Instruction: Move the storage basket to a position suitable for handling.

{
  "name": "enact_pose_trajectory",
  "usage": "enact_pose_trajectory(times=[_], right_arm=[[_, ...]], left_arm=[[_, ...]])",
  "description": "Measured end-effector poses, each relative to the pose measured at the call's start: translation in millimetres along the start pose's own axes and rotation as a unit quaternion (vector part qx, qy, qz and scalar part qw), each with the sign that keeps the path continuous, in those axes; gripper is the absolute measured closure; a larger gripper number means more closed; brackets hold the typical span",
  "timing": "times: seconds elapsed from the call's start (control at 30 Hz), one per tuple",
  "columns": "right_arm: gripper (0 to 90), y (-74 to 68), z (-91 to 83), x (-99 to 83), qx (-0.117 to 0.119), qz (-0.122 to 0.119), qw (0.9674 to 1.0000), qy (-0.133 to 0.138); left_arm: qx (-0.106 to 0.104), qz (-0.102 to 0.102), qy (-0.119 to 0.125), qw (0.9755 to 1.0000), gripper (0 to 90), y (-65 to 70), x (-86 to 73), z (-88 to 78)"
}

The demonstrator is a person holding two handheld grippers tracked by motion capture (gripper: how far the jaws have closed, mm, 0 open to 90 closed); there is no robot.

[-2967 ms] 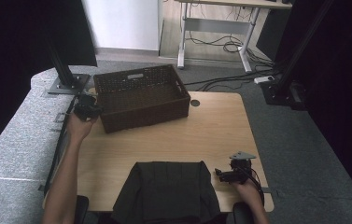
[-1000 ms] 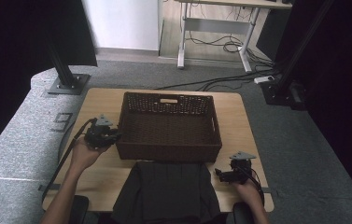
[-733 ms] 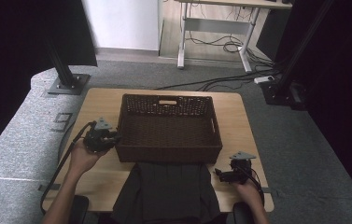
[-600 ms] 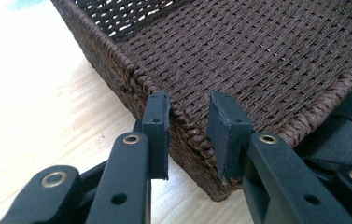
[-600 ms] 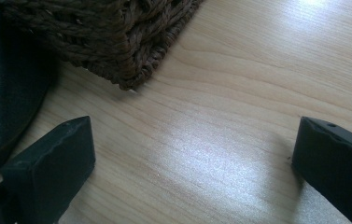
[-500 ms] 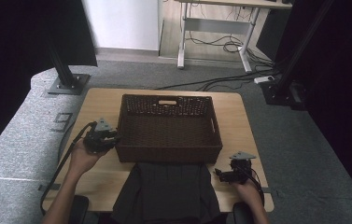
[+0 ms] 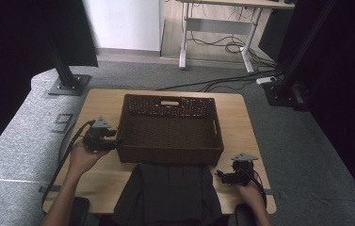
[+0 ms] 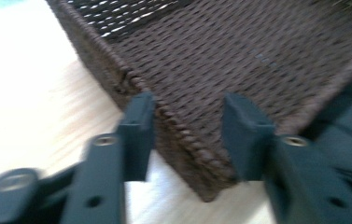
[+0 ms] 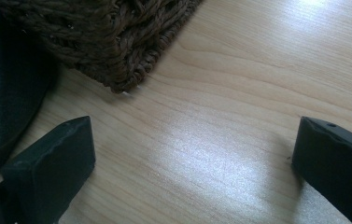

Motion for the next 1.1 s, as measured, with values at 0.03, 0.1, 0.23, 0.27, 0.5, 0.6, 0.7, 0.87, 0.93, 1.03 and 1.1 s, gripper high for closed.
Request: enact_pose_trajectory(times=[0.03,0.1,0.23,0.27,0.5,0.6,0.7,0.87,0.93,1.03,1.1], right_arm=[[0.0,0.0,0.0,0.0,0.000,0.000,1.0000,0.000],[0.0,0.0,0.0,0.0,0.001,0.000,1.0000,0.000],[0.0,-0.1,0.0,0.0,0.000,0.000,1.0000,0.000],[0.0,0.0,0.0,0.0,0.000,0.000,1.0000,0.000],[0.0,-0.1,-0.1,-0.1,0.001,-0.001,1.0000,0.000],[0.0,-0.1,-0.1,-0.2,0.001,-0.001,1.0000,0.000],[0.0,-0.1,-0.1,-0.2,0.001,-0.001,1.0000,0.000],[0.0,-0.4,-0.3,-0.3,0.002,-0.001,1.0000,0.000],[0.0,-0.5,-0.3,-0.4,0.002,-0.001,1.0000,0.000],[0.0,-0.5,-0.3,-0.4,0.002,-0.001,1.0000,0.000],[0.0,-0.7,-0.4,-0.5,0.002,-0.002,1.0000,0.000]], left_arm=[[0.000,0.000,0.000,1.0000,43.6,0.0,0.0,0.0],[-0.017,-0.009,0.008,0.9998,35.3,5.5,-0.6,-9.8],[-0.019,-0.004,0.018,0.9997,18.6,14.5,-7.3,-22.3],[-0.006,0.004,0.009,0.9999,13.8,17.7,-15.7,-21.5],[-0.006,-0.014,0.002,0.9999,7.3,15.6,-47.3,-2.1],[0.015,-0.018,-0.014,0.9996,0.7,8.1,-69.9,18.5],[0.028,-0.015,-0.027,0.9991,0.0,4.9,-80.4,29.6],[0.028,-0.026,-0.039,0.9985,0.0,0.3,-94.3,50.9],[0.027,-0.027,-0.046,0.9982,0.0,0.2,-98.5,56.8],[0.030,-0.023,-0.055,0.9977,0.0,0.3,-101.2,60.8],[0.029,-0.017,-0.062,0.9975,0.0,2.5,-103.4,66.1]])
Point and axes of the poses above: each handheld gripper's, and its own axes: z roughly forward along the jaws, x roughly out of its top, y roughly to its right, the point moved 9 cm from there along z, roughly forward along the jaws, and after that the axes turned 8 degrees about -y, right-handed, at the moved point
